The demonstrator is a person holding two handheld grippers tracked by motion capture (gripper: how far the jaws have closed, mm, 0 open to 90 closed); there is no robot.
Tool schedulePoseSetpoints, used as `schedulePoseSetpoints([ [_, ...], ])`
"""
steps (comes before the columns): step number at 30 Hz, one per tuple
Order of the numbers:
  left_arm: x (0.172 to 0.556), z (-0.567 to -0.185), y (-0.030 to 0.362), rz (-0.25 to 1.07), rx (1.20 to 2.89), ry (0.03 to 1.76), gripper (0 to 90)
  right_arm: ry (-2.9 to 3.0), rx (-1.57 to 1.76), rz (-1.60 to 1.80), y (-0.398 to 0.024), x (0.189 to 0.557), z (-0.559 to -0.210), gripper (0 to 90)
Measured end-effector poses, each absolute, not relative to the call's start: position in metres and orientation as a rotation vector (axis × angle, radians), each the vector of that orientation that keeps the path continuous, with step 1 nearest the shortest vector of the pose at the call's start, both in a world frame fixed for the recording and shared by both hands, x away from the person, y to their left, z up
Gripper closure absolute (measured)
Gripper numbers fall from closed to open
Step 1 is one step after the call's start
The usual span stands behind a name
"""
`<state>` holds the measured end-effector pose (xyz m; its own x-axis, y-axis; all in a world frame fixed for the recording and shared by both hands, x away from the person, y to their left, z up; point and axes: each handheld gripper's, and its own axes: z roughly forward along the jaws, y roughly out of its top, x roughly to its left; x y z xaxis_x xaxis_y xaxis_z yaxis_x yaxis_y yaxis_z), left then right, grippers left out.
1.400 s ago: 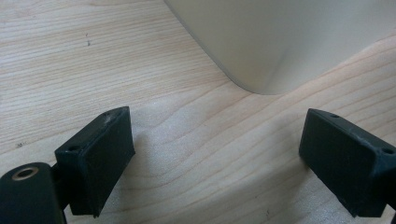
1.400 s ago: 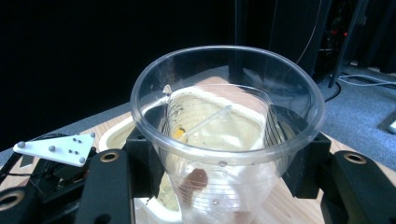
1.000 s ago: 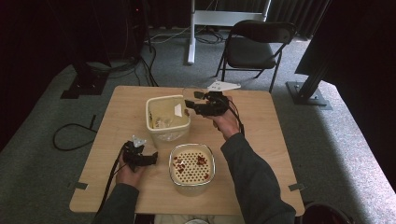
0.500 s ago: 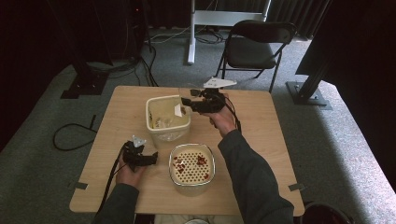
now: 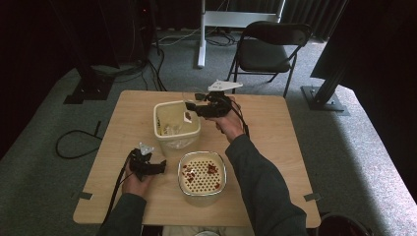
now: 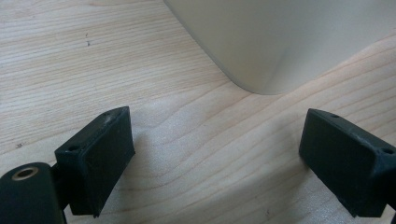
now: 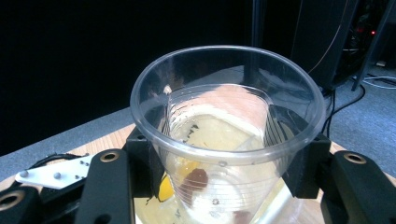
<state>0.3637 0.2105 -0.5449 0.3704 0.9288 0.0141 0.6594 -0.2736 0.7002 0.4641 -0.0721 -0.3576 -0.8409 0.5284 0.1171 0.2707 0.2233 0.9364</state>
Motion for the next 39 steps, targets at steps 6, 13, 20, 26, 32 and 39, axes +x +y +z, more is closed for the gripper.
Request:
schedulePoseSetpoints([
  [6,0.364,-0.545,0.210,0.576,2.026,1.367,10.6,2.278,0.756,1.676,-0.067,0.466,-0.351,40.9],
  [13,0.364,-0.545,0.211,0.575,2.029,1.366,10.6,2.301,0.738,1.684,-0.053,0.469,-0.347,40.8],
  [20,0.364,-0.545,0.211,0.574,2.029,1.366,10.6,2.324,0.732,1.680,-0.035,0.474,-0.346,40.5],
  [26,0.364,-0.545,0.211,0.575,2.029,1.366,10.6,2.345,0.746,1.692,-0.023,0.477,-0.349,39.9],
  [32,0.364,-0.545,0.211,0.575,2.029,1.367,10.7,2.378,0.727,1.695,-0.015,0.478,-0.353,34.3],
  [39,0.364,-0.545,0.211,0.572,2.031,1.366,10.6,2.396,0.726,1.682,-0.008,0.479,-0.357,33.9],
])
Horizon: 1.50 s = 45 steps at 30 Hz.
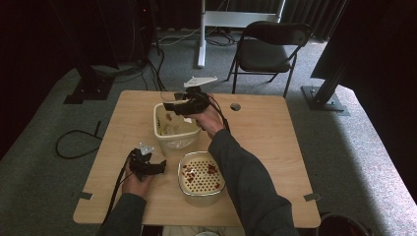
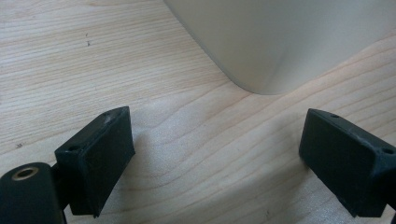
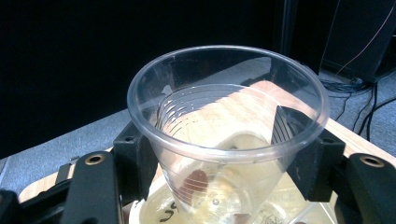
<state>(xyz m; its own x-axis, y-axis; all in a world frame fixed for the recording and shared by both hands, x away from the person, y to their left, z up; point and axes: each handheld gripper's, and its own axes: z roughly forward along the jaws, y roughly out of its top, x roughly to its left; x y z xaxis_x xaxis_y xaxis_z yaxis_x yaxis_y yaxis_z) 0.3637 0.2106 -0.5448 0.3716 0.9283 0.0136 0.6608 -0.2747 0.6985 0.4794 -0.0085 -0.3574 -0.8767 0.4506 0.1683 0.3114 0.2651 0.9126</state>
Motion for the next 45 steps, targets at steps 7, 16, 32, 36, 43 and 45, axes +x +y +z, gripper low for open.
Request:
schedulePoseSetpoints([
  [7,0.364,-0.545,0.211,0.574,2.031,1.367,10.7,2.429,0.744,1.704,-0.003,0.481,-0.360,21.7],
  [16,0.364,-0.545,0.211,0.574,2.031,1.366,10.6,2.411,0.762,1.747,-0.005,0.482,-0.360,13.5],
  [32,0.364,-0.545,0.211,0.574,2.029,1.366,10.6,2.313,0.821,1.674,-0.053,0.473,-0.350,15.4],
  [36,0.364,-0.545,0.210,0.576,2.027,1.366,10.6,2.290,0.851,1.660,-0.074,0.470,-0.354,15.8],
  [43,0.364,-0.545,0.210,0.575,2.028,1.367,10.6,2.243,0.911,1.653,-0.110,0.465,-0.363,16.1],
  [45,0.364,-0.545,0.210,0.577,2.026,1.367,10.6,2.230,0.935,1.632,-0.122,0.464,-0.369,16.2],
])
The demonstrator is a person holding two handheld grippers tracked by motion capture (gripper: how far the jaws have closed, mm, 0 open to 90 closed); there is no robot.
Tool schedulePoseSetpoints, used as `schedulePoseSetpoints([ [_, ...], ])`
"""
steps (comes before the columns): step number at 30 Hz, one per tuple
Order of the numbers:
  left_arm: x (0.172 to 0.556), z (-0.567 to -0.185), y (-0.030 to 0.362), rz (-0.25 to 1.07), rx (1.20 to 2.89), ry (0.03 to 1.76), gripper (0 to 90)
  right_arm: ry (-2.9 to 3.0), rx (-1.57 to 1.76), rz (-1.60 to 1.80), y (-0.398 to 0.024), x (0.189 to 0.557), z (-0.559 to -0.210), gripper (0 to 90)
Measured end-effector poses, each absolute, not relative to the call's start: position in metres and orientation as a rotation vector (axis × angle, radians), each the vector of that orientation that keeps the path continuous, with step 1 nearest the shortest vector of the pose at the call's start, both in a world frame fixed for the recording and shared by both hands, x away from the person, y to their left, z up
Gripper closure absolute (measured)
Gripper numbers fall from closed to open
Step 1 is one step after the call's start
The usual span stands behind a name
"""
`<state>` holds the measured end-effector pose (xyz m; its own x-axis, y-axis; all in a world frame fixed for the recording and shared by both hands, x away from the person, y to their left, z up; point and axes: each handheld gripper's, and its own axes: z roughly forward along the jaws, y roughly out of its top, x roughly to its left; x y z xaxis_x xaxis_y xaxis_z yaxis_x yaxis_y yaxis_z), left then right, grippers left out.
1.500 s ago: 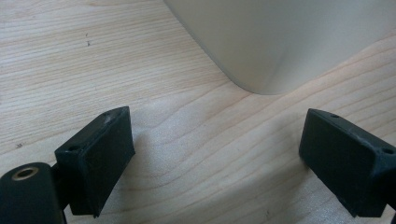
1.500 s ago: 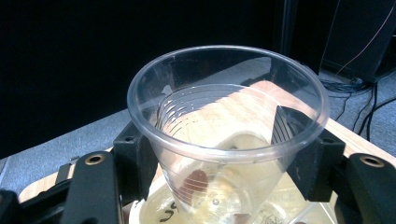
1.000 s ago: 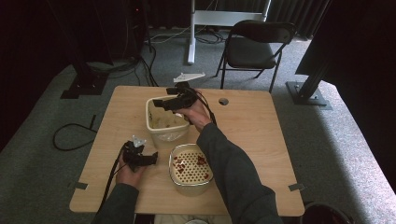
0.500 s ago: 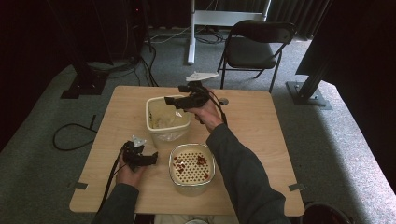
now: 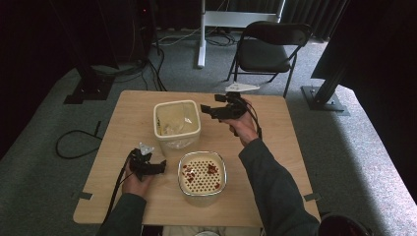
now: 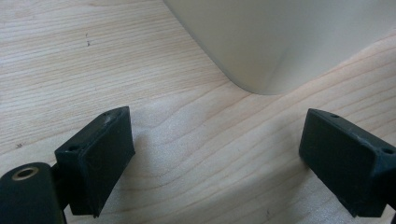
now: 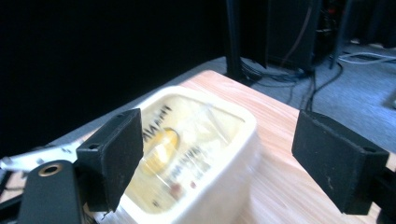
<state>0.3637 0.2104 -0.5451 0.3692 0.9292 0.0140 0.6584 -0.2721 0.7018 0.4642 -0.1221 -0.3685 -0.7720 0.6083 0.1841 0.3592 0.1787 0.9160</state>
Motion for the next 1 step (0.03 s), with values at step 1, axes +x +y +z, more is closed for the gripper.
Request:
schedulePoseSetpoints([
  [1,0.3637,-0.5451,0.2104,0.577,2.026,1.366,10.6,2.227,0.943,1.622,-0.1264,0.4640,-0.3709,16.6],
])
